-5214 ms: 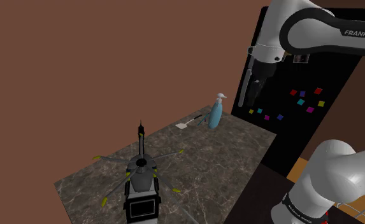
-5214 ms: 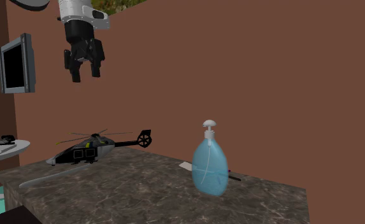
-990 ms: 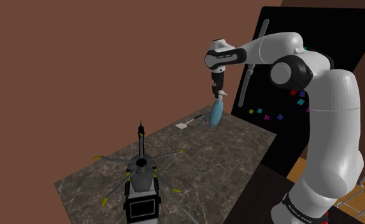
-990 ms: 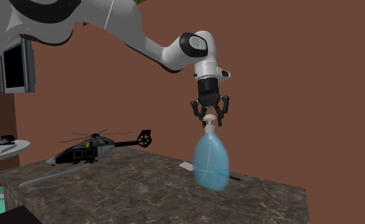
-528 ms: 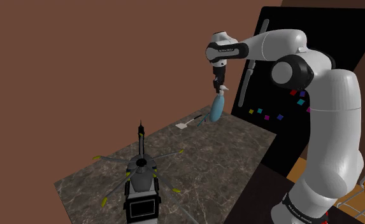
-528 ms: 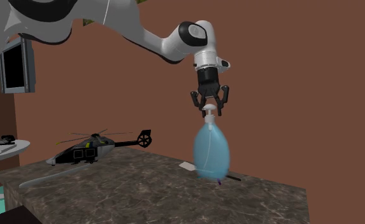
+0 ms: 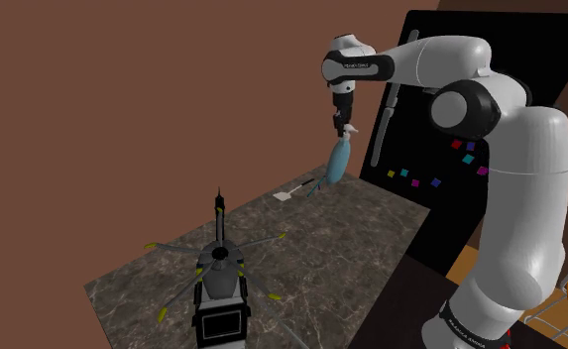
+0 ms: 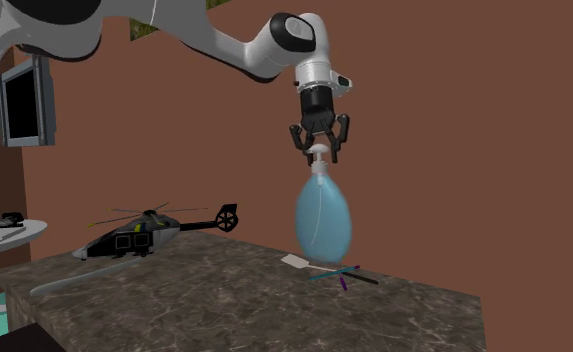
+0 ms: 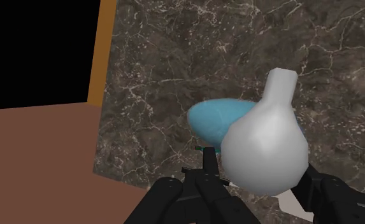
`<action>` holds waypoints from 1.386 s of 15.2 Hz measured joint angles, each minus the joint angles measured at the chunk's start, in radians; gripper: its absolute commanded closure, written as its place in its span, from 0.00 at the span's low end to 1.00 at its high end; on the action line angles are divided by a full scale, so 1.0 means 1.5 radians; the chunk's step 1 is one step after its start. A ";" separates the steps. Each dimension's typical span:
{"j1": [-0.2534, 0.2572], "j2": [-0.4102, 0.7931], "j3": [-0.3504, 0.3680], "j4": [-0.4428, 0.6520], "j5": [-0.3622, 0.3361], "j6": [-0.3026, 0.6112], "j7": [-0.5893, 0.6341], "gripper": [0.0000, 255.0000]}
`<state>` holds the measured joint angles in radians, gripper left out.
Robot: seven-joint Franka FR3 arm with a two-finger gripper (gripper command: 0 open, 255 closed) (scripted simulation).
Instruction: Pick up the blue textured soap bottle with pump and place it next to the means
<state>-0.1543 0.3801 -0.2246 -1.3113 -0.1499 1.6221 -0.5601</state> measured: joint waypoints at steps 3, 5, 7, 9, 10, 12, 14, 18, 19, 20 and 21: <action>0.024 -0.061 0.006 -0.052 -0.013 -0.013 0.025 1.00; 0.042 -0.103 0.013 -0.090 -0.021 -0.021 0.047 1.00; 0.056 -0.138 0.020 -0.113 -0.028 -0.038 0.065 1.00; 0.072 -0.173 0.030 -0.131 -0.033 -0.058 0.086 1.00; 0.080 -0.189 0.035 -0.138 -0.036 -0.069 0.097 1.00; 0.093 -0.217 0.046 -0.154 -0.039 -0.086 0.118 1.00; 0.106 -0.243 0.058 -0.163 -0.041 -0.107 0.139 1.00; 0.132 -0.289 0.084 -0.173 -0.041 -0.153 0.183 1.00; 0.137 -0.298 0.090 -0.171 -0.040 -0.166 0.191 1.00; 0.143 -0.306 0.097 -0.167 -0.039 -0.179 0.201 1.00; 0.149 -0.315 0.105 -0.166 -0.038 -0.193 0.213 1.00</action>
<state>0.0698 -0.0917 -0.0677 -1.5596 -0.2067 1.3328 -0.2400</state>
